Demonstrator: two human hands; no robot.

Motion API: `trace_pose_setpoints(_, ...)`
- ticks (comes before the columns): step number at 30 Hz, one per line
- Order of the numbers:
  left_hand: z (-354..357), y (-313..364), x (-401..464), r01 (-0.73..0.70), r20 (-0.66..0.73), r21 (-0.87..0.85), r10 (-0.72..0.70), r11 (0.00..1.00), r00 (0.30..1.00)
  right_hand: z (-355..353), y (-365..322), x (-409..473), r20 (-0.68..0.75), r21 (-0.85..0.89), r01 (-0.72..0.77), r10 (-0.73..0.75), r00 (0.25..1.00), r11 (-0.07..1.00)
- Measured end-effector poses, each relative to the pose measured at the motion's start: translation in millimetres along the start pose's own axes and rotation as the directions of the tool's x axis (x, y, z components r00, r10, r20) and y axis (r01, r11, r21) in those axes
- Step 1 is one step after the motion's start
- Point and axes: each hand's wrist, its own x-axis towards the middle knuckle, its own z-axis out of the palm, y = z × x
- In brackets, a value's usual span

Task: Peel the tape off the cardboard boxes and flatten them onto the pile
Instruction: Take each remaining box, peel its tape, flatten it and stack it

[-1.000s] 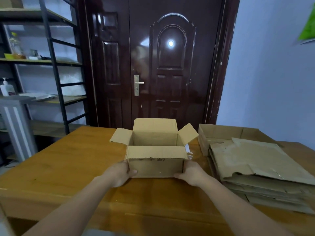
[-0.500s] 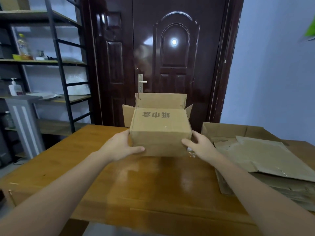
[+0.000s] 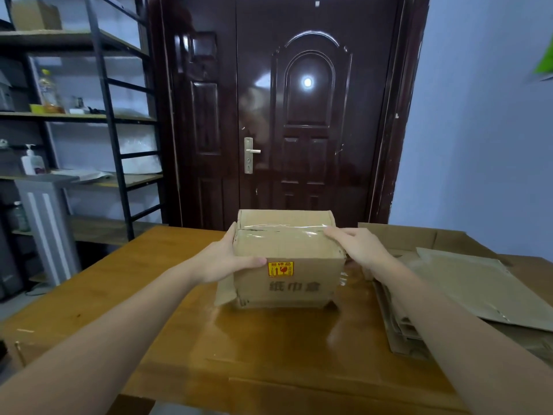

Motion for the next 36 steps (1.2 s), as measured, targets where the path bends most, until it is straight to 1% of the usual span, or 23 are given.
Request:
trace_pose_setpoints(3, 2.8, -0.9, 0.9, 0.041, 0.007, -0.017, -0.041, 0.999, 0.999, 3.7, 8.3, 1.9, 0.053, -0.072, -0.069, 0.073, 0.996, 0.995)
trace_pose_setpoints(6, 8.3, -0.5, -0.4, 0.078, -0.017, -0.024, -0.078, 0.997, 0.997, 7.9, 11.1, 0.4, 0.139, -0.037, -0.128, 0.132, 0.981, 0.991)
trace_pose_setpoints(9, 7.2, 1.8, 0.9, 0.123, -0.145, -0.057, -0.130, 0.991, 0.981, 5.9, -2.1, -0.7, 0.166, 0.027, -0.131, 0.125, 0.978, 0.991)
trace_pose_setpoints(11, 2.5, 6.8, 4.1, 0.131, -0.232, -0.033, -0.135, 0.991, 0.963, 2.0, -13.5, 0.1, 0.154, 0.056, -0.144, 0.134, 0.979, 0.988)
trace_pose_setpoints(13, -2.2, 10.6, 7.9, 0.125, -0.272, -0.008, -0.123, 0.992, 0.955, -1.8, -22.4, 0.5, 0.137, 0.065, -0.150, 0.140, 0.981, 0.987)
trace_pose_setpoints(16, -3.3, 14.3, 7.0, 0.105, -0.232, -0.010, -0.104, 0.994, 0.967, -0.8, -22.8, 2.9, 0.115, 0.048, -0.151, 0.144, 0.983, 0.987)
trace_pose_setpoints(20, 10.3, 12.1, -0.9, 0.163, -0.133, 0.016, -0.159, 0.987, 0.978, 8.5, -0.9, 4.3, 0.159, -0.025, -0.172, 0.174, 0.972, 0.985)
trace_pose_setpoints(24, 24.3, 4.3, -3.1, 0.172, -0.041, 0.041, -0.170, 0.984, 0.985, 21.2, 17.4, -2.3, 0.192, -0.022, -0.230, 0.230, 0.954, 0.973)
trace_pose_setpoints(27, 32.8, -6.2, -0.1, 0.188, -0.014, 0.065, -0.187, 0.980, 0.982, 27.3, 24.0, -6.4, 0.209, -0.002, -0.232, 0.227, 0.951, 0.973)
trace_pose_setpoints(29, 36.1, -9.0, 2.1, 0.190, -0.054, 0.077, -0.187, 0.979, 0.981, 26.8, 25.7, -7.4, 0.218, 0.021, -0.226, 0.216, 0.952, 0.974)
trace_pose_setpoints(31, 35.6, -5.6, 3.2, 0.185, -0.128, 0.093, -0.172, 0.978, 0.977, 23.2, 25.1, -4.5, 0.234, 0.022, -0.195, 0.185, 0.955, 0.981)
trace_pose_setpoints(34, 27.4, 4.8, 5.4, 0.212, -0.231, 0.111, -0.183, 0.971, 0.956, 14.2, 23.3, 2.5, 0.209, 0.026, -0.117, 0.109, 0.972, 0.993)
trace_pose_setpoints(36, 19.9, 9.3, 8.2, 0.233, -0.299, 0.094, -0.196, 0.968, 0.934, 10.3, 20.1, 0.1, 0.191, 0.018, -0.031, 0.027, 0.981, 0.999)
